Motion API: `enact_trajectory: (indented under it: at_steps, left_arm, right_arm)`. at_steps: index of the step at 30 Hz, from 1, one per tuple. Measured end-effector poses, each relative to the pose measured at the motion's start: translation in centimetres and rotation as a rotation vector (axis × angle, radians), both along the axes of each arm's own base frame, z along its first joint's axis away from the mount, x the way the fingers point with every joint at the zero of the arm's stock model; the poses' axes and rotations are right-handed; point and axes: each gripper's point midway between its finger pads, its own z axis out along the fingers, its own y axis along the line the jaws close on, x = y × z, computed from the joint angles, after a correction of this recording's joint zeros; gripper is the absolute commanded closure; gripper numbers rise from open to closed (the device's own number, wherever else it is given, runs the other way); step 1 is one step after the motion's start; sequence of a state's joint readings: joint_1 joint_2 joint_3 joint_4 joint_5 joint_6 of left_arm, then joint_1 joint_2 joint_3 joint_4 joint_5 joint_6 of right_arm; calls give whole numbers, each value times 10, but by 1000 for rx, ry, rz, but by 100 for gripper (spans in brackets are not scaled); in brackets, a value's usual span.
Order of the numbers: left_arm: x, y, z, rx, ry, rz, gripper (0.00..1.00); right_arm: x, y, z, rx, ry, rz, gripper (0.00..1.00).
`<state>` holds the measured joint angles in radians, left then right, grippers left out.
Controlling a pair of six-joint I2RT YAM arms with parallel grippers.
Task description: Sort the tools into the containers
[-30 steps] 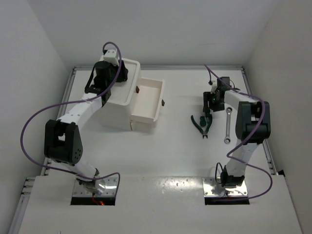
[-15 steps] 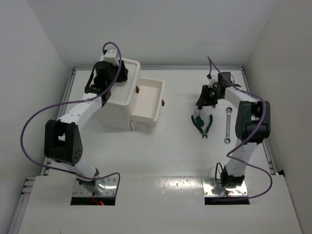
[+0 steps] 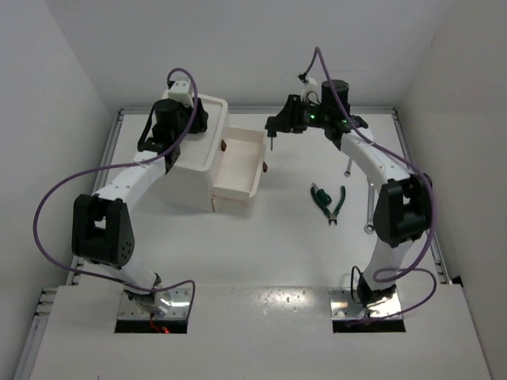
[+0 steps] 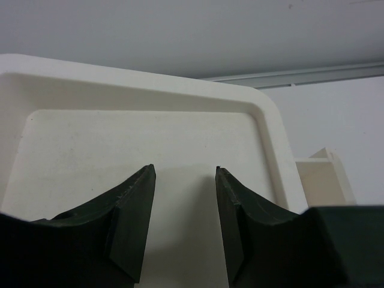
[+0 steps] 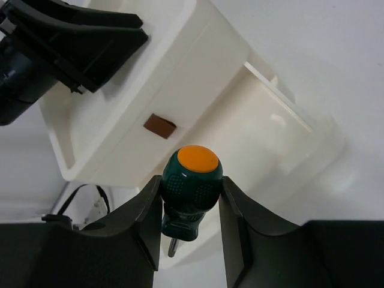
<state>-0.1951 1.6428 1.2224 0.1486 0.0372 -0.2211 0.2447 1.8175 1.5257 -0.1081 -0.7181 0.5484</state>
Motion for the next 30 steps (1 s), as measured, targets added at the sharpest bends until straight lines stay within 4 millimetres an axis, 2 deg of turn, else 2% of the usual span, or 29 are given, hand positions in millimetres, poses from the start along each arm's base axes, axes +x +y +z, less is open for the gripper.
enact_trajectory:
  at_steps: [4, 7, 8, 9, 10, 11, 12, 13, 14, 16, 17, 18, 21, 24, 27, 30]
  left_arm:
    - [0, 0, 0, 1, 0, -2, 48]
    - [0, 0, 0, 3, -1, -2, 48]
    - [0, 0, 0, 2, -1, -1, 48]
    - [0, 0, 0, 3, -1, -2, 48]
    - [0, 0, 0, 3, -1, -2, 48]
    - [0, 0, 0, 3, -1, -2, 48]
    - [0, 0, 1, 3, -1, -2, 48]
    - [0, 0, 1, 2, -2, -1, 48]
    - [0, 0, 1, 2, -2, -2, 48]
    - [0, 0, 1, 2, -2, -1, 48]
    - [0, 0, 1, 2, -2, -2, 48]
    - [0, 0, 1, 2, -2, -2, 48]
    - [-1, 0, 1, 2, -2, -4, 48]
    - [-1, -1, 1, 1, -2, -6, 48]
    - [-1, -1, 1, 1, -2, -7, 48]
    - [-1, -1, 1, 1, -3, -8, 48]
  right_arm:
    - [12, 36, -8, 18, 15, 47, 100]
    - [21, 57, -30, 13, 53, 71, 99]
    - [21, 64, -38, 9, 68, 81, 95]
    - [21, 69, -46, 4, 85, 89, 86]
    - [21, 73, -53, 1, 98, 96, 73]
    - [20, 77, -59, -3, 109, 102, 69]
    - [18, 80, -64, -7, 120, 108, 57]
    - [17, 82, -68, -9, 127, 112, 57]
    - [17, 84, -70, -11, 128, 117, 49]
    - [15, 87, -69, -11, 125, 123, 44]
    - [16, 88, -68, -11, 117, 127, 35]
    - [16, 89, -65, -10, 103, 133, 32]
    - [14, 89, -55, -18, 54, 146, 32]
    - [9, 84, -33, -23, -7, 142, 32]
    - [-2, 65, 2, -65, -116, 116, 34]
    - [-19, 29, 40, -146, -247, 59, 38]
